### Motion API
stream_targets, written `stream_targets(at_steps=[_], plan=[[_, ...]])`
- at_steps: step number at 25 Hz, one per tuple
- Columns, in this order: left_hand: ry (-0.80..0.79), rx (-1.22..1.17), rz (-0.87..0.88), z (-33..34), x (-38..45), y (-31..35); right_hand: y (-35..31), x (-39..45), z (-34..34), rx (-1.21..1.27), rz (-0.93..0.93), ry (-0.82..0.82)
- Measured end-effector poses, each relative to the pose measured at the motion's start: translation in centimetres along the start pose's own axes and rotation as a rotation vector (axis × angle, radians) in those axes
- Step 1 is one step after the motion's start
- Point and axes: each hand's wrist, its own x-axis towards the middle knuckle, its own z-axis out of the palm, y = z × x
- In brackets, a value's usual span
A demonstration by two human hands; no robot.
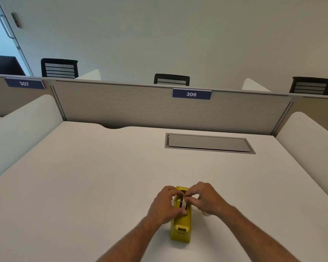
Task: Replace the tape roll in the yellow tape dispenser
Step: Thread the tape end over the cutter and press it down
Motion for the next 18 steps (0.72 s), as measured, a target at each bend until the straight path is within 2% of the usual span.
stream_targets(at_steps=[12,18], plan=[[0.000,0.008,-0.007,0.04,0.08,0.00,-0.32,-0.22,-0.48,-0.028,-0.012,-0.060],[-0.003,0.041,-0.008,-0.08,-0.07,0.16,-0.42,-0.35,-0.40,-0.022,-0.023,-0.006]])
